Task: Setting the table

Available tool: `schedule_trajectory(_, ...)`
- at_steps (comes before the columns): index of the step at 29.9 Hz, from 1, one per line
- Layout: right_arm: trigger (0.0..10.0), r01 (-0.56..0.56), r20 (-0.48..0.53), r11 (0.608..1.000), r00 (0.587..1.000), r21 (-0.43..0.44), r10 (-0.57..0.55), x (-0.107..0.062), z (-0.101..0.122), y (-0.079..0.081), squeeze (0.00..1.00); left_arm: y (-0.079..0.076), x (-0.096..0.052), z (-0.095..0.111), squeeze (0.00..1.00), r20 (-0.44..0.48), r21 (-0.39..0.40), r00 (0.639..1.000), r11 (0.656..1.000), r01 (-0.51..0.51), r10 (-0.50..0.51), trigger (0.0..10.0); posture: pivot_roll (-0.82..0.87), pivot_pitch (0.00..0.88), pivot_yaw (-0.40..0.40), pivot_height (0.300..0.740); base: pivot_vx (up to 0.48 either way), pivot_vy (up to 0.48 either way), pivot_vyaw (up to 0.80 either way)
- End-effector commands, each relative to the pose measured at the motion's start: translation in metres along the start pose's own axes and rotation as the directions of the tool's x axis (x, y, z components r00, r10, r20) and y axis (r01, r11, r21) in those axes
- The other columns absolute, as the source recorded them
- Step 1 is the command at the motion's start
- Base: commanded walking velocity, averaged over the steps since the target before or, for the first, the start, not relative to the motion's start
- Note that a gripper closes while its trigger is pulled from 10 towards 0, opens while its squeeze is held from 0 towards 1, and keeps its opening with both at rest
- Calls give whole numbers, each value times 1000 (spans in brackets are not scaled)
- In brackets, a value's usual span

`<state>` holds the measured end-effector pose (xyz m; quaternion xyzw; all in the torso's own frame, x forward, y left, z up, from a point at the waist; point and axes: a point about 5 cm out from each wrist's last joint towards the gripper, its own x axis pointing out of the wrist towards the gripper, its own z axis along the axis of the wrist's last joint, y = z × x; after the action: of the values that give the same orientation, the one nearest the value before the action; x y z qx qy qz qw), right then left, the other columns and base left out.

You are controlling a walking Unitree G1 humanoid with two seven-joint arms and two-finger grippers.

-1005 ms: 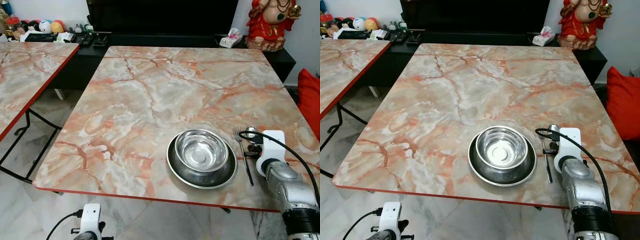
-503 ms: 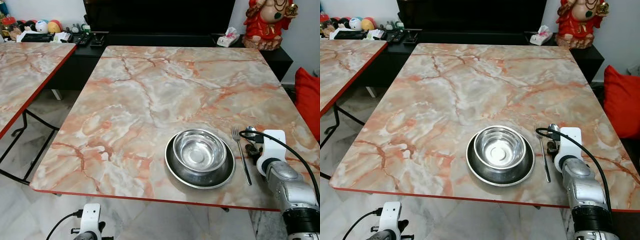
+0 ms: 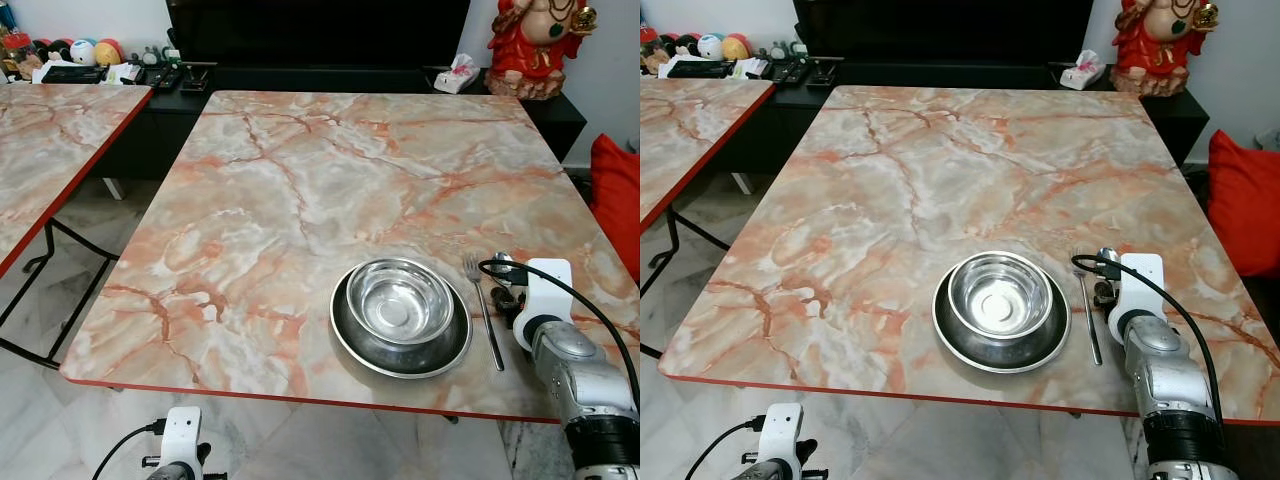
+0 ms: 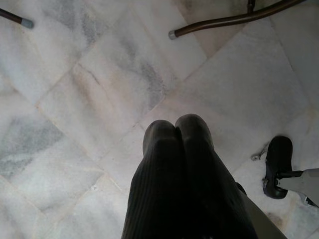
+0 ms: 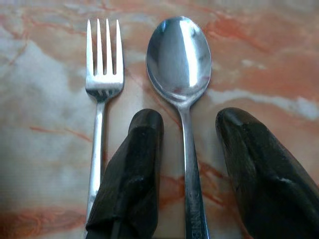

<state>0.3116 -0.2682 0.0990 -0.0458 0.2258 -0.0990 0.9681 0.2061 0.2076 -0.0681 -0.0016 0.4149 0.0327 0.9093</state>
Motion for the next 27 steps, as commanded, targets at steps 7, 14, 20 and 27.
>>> schedule_trajectory(7,10000,79,117,996,990,-31,-75,-4,25,-9,0,0,0,-3,0,-21,-6,1000,1000,2,-2,10000,32,75,25,740,0,0,0)
schedule_trajectory(14,10000,75,497,996,864,41,-86,-24,63,2,0,0,0,-2,0,-11,5,1000,1000,-4,4,10000,30,74,22,740,0,0,0)
schedule_trajectory(20,10000,53,579,994,809,97,-100,-39,49,16,0,4,-1,-3,0,-14,28,1000,999,-27,27,10000,37,59,15,740,0,0,0)
schedule_trajectory(27,10000,72,647,984,745,165,-163,-48,49,10,0,8,-3,-12,0,-39,31,998,998,-46,47,10000,30,0,9,740,0,0,0)
